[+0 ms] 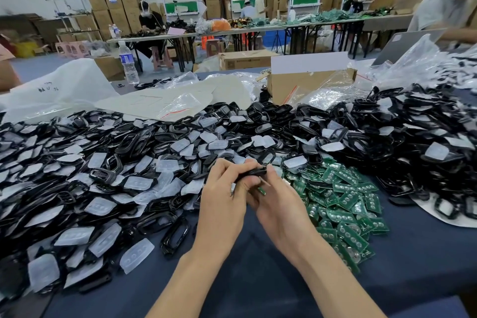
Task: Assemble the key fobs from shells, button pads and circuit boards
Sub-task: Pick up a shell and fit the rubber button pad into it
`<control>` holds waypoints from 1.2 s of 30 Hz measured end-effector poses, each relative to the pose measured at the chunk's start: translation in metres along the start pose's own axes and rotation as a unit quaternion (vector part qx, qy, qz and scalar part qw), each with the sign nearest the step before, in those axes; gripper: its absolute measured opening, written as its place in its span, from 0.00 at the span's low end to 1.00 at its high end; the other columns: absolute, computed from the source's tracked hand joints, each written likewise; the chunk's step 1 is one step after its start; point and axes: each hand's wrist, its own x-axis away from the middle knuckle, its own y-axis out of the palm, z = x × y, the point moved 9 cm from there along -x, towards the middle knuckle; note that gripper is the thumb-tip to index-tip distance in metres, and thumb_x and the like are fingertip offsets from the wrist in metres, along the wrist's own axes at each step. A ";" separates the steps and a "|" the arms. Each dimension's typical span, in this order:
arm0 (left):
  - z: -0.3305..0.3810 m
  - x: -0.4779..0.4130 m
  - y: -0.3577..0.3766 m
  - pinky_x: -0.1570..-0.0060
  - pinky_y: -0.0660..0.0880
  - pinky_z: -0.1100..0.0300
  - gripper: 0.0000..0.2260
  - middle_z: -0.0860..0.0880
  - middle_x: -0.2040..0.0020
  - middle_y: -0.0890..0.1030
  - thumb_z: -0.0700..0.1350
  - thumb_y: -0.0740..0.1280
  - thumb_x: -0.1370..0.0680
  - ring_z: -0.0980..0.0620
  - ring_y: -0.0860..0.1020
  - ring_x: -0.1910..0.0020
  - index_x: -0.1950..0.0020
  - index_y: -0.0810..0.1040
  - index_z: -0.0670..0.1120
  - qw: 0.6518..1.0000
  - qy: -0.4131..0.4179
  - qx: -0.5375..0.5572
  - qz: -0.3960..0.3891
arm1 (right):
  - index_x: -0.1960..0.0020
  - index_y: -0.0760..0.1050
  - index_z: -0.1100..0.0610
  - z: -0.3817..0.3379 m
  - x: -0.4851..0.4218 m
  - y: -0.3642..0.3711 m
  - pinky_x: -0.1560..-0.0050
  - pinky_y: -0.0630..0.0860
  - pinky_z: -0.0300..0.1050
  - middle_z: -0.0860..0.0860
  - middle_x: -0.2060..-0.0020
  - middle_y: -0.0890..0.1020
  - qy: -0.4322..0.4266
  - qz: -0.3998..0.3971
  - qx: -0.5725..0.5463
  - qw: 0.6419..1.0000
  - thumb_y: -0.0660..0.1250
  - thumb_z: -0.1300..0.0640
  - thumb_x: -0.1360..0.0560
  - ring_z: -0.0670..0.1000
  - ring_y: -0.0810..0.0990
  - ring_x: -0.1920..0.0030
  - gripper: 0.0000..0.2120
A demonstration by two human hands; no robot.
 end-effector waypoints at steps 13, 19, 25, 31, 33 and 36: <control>0.021 -0.011 0.023 0.57 0.72 0.71 0.23 0.60 0.56 0.78 0.32 0.68 0.24 0.57 0.79 0.56 0.48 0.84 0.63 0.999 0.040 0.002 0.019 | 0.35 0.75 0.67 -0.026 0.010 -0.004 0.33 0.73 0.47 0.59 0.45 0.79 -0.022 0.066 -0.088 0.994 0.59 0.54 0.18 0.53 0.78 0.47 0.19; 0.041 -0.037 0.080 0.55 0.71 0.72 0.21 0.56 0.57 0.78 0.35 0.69 0.22 0.58 0.79 0.55 0.49 0.85 0.63 0.998 0.026 0.054 -0.032 | 0.35 0.77 0.65 -0.078 0.011 -0.038 0.35 0.77 0.46 0.58 0.45 0.84 -0.085 0.122 -0.049 0.988 0.56 0.54 0.14 0.51 0.82 0.46 0.18; 0.039 -0.062 0.157 0.51 0.78 0.65 0.17 0.63 0.56 0.85 0.45 0.69 0.20 0.58 0.83 0.51 0.58 0.84 0.68 0.969 -0.123 0.185 -0.104 | 0.48 0.83 0.47 -0.148 0.035 -0.095 0.53 0.79 0.32 0.42 0.54 0.88 -0.203 0.272 0.214 0.916 0.64 0.58 0.17 0.43 0.86 0.51 0.11; 0.040 -0.063 0.217 0.48 0.80 0.55 0.07 0.57 0.55 0.87 0.45 0.68 0.19 0.55 0.84 0.52 0.49 0.85 0.54 0.941 -0.184 0.247 -0.141 | 0.50 0.84 0.48 -0.188 0.042 -0.131 0.54 0.83 0.40 0.44 0.58 0.87 -0.228 0.312 0.253 0.887 0.65 0.57 0.17 0.42 0.85 0.56 0.10; 0.042 -0.066 0.231 0.50 0.80 0.58 0.07 0.57 0.55 0.87 0.45 0.69 0.19 0.58 0.84 0.53 0.51 0.85 0.57 0.939 -0.188 0.247 -0.150 | 0.51 0.84 0.49 -0.199 0.041 -0.143 0.57 0.82 0.38 0.46 0.60 0.87 -0.225 0.321 0.247 0.886 0.66 0.57 0.18 0.42 0.84 0.58 0.09; 0.042 -0.067 0.252 0.47 0.81 0.56 0.05 0.53 0.52 0.87 0.46 0.70 0.20 0.54 0.84 0.51 0.49 0.84 0.54 0.929 -0.210 0.254 -0.169 | 0.50 0.84 0.53 -0.210 0.037 -0.163 0.60 0.81 0.36 0.50 0.60 0.86 -0.201 0.353 0.241 0.881 0.66 0.58 0.18 0.42 0.84 0.62 0.08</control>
